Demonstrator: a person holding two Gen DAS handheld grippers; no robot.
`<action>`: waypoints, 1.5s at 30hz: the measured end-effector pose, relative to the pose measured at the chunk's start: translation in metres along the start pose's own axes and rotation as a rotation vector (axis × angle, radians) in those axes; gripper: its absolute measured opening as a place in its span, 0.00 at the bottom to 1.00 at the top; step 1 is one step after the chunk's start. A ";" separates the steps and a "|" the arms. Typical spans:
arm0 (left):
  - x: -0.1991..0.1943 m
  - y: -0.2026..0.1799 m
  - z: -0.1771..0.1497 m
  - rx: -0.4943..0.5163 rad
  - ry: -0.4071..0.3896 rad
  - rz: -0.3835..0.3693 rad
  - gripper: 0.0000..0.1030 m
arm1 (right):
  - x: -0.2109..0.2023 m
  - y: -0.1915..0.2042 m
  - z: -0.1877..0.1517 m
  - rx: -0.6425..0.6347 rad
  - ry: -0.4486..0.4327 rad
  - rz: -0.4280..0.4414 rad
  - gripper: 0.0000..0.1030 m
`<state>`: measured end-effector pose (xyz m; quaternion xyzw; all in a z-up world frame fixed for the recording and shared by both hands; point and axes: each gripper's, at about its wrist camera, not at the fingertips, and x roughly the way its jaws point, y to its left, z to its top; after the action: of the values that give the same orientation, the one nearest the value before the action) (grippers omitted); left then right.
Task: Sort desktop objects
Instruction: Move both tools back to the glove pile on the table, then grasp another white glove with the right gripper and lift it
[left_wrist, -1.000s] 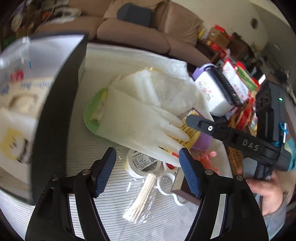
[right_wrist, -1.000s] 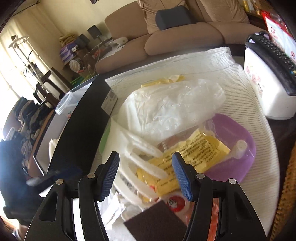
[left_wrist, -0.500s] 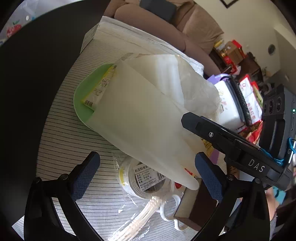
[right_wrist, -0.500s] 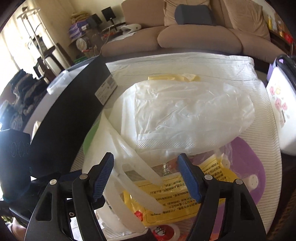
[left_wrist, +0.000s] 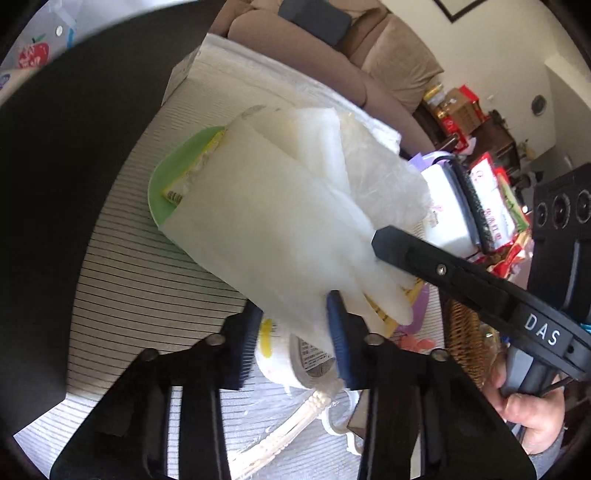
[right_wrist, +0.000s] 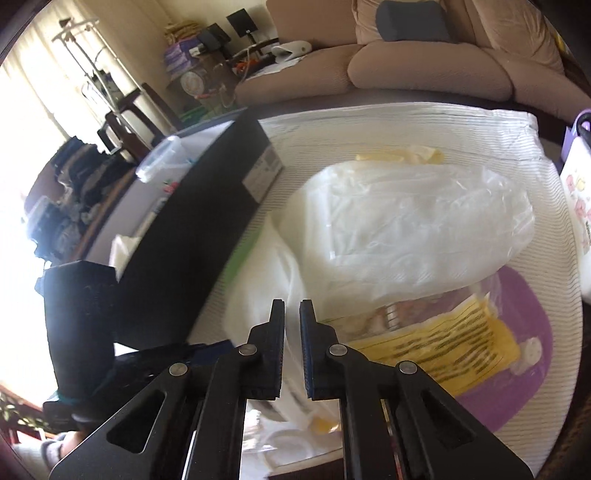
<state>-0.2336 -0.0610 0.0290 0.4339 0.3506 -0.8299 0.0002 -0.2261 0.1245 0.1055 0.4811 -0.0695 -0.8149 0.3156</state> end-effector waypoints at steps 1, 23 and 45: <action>-0.006 -0.003 0.001 0.008 -0.009 -0.005 0.21 | -0.005 0.003 -0.001 0.015 -0.005 0.026 0.07; -0.122 0.009 -0.046 0.191 -0.052 0.034 0.85 | -0.014 0.055 -0.029 -0.247 -0.006 -0.221 0.78; -0.151 0.047 -0.027 0.217 -0.034 -0.051 1.00 | 0.075 0.090 -0.009 -0.577 0.174 -0.325 0.15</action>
<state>-0.1059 -0.1260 0.1000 0.4082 0.2698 -0.8699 -0.0618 -0.2035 0.0111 0.0824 0.4444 0.2686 -0.7966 0.3095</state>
